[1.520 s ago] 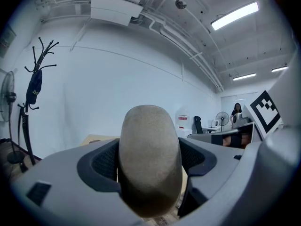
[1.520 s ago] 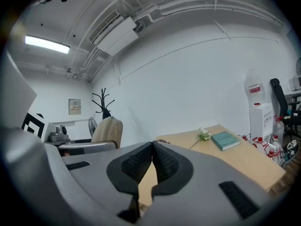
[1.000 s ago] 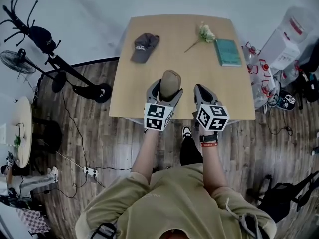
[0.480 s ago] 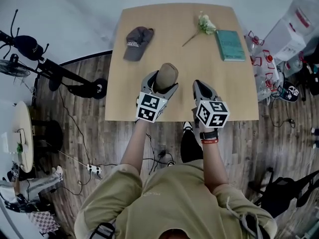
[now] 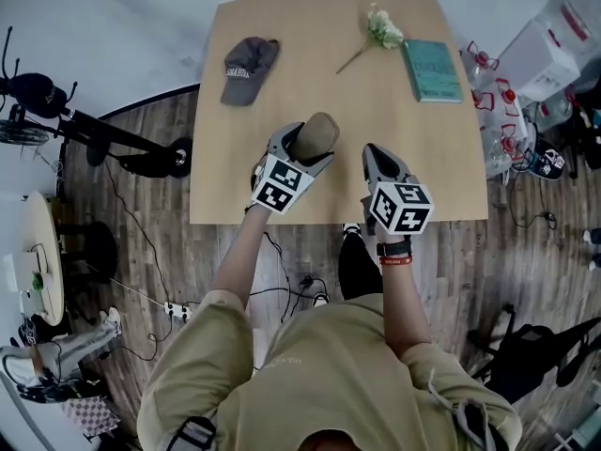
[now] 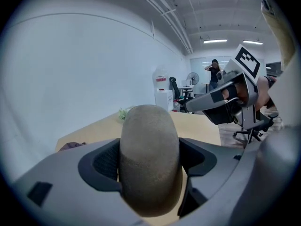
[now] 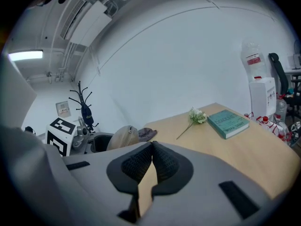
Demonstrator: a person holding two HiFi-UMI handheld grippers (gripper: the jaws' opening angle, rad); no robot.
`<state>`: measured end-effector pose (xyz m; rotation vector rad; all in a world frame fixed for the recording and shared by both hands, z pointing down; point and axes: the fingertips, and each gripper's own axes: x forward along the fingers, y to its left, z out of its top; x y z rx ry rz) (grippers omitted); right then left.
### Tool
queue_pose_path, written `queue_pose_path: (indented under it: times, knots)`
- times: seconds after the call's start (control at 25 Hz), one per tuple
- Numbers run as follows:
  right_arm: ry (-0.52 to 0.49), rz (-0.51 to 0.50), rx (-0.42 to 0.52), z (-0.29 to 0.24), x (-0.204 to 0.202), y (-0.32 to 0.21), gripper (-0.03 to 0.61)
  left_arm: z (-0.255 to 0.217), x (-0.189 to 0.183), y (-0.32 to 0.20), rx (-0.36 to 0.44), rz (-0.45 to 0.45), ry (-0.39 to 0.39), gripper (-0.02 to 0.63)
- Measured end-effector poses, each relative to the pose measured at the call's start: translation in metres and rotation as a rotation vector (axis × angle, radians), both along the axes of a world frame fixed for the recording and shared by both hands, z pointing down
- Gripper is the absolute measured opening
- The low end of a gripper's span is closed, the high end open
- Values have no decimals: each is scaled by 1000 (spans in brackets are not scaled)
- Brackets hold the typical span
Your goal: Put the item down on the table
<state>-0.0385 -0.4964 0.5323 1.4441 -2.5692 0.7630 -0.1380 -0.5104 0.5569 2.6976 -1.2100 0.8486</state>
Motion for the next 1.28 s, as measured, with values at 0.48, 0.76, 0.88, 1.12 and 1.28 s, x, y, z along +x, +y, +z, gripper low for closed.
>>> queue_pose_path:
  times: [0.48, 0.76, 0.88, 1.12, 1.28]
  knots:
    - [-6, -3, -46, 29, 16, -12, 15, 50, 13, -21, -58, 118, -139, 371]
    - [-14, 4, -71, 43, 25, -22, 15, 81, 19, -31, -83, 206, -238, 371]
    - [-16, 4, -81, 49, 27, -26, 15, 94, 24, -33, -97, 244, -266, 371]
    - [-17, 3, -99, 60, 29, -32, 15, 120, 36, -37, -120, 324, -322, 371]
    - [-14, 1, -112, 68, 29, -34, 15, 135, 40, -39, -129, 369, -358, 371]
